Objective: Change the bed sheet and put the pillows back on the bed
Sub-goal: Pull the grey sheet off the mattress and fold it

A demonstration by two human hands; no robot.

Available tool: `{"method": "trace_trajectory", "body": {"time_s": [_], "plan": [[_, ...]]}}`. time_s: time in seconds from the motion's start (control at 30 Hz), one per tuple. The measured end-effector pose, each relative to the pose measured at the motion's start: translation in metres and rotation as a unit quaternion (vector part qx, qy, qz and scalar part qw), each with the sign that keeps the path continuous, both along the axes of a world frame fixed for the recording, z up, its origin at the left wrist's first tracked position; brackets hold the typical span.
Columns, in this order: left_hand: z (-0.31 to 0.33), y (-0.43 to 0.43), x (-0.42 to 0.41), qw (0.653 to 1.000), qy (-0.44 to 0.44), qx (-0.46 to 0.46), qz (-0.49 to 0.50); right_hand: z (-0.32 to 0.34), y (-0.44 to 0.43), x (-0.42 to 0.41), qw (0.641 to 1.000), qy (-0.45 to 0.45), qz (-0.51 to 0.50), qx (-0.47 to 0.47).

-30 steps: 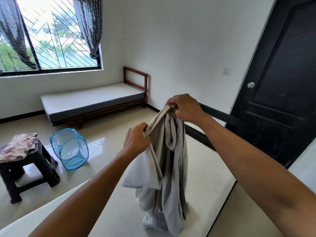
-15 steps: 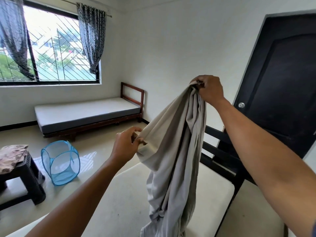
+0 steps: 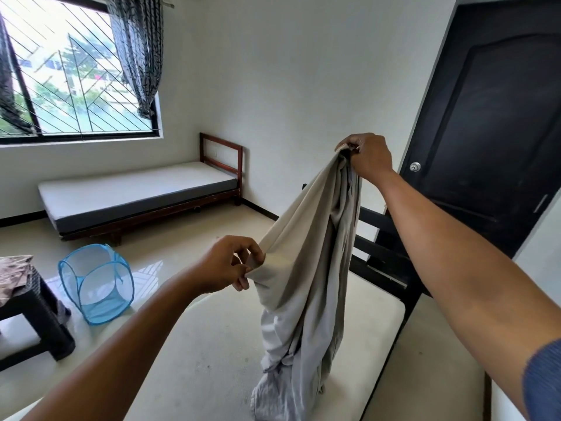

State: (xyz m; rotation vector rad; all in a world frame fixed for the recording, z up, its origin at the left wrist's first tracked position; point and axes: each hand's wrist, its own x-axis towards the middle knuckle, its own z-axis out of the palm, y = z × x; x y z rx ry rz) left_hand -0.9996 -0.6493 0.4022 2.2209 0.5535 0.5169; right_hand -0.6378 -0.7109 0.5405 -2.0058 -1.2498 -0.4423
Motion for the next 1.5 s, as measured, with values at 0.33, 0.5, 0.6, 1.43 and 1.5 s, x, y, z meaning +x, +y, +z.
{"method": "trace_trajectory", "body": {"time_s": [0.33, 0.5, 0.6, 1.43, 1.5], "plan": [[0.019, 0.027, -0.014, 0.990, 0.134, -0.006, -0.044, -0.010, -0.001, 0.018, 1.000, 0.024, -0.005, 0.011], [0.011, 0.055, -0.005, 0.943, -0.146, 0.127, 0.271, -0.013, -0.008, 0.036, 0.997, 0.069, 0.047, -0.001], [0.016, 0.061, 0.006, 0.896, -0.232, 0.150, 0.348, -0.021, -0.015, 0.044, 0.992, 0.056, 0.062, -0.097], [-0.020, 0.052, 0.081, 0.986, 0.031, 0.023, 0.159, -0.095, -0.059, -0.010, 0.903, 0.094, 0.074, -0.413], [-0.038, 0.049, 0.070, 0.974, 0.181, 0.076, 0.111, -0.122, -0.068, -0.018, 0.839, 0.030, 0.039, -0.542]]}}
